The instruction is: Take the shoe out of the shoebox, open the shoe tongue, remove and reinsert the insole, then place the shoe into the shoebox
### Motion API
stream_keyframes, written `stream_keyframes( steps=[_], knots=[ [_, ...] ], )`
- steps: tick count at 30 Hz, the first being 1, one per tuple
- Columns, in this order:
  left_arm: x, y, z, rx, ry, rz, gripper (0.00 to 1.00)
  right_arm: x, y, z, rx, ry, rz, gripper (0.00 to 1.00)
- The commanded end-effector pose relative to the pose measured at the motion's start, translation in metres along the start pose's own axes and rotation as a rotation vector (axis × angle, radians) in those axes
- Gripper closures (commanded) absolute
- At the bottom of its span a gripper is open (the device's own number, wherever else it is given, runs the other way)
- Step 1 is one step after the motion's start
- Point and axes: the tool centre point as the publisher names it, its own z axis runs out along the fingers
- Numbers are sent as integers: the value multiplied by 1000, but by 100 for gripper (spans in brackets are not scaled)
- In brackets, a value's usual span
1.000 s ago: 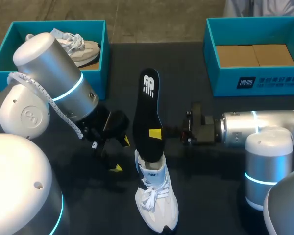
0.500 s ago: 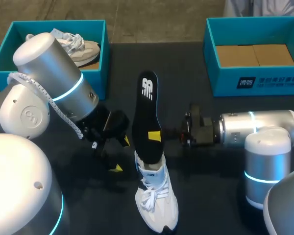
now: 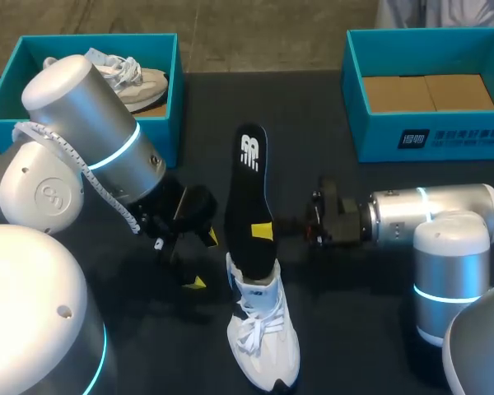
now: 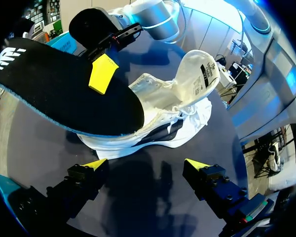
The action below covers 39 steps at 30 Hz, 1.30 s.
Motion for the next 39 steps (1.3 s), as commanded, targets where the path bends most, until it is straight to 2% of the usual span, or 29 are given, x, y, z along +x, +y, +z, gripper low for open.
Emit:
stream_keyframes(
  steps=[1, 22, 39],
  knots=[
    [0, 0, 1, -2, -1, 0, 0, 0, -2, 1, 8, 10, -4, 100],
    [0, 0, 1, -2, -1, 0, 0, 5, -25, 1, 46, 70, -3, 100],
    [0, 0, 1, -2, -1, 0, 0, 11, -48, -2, 74, 69, 34, 100]
  ],
)
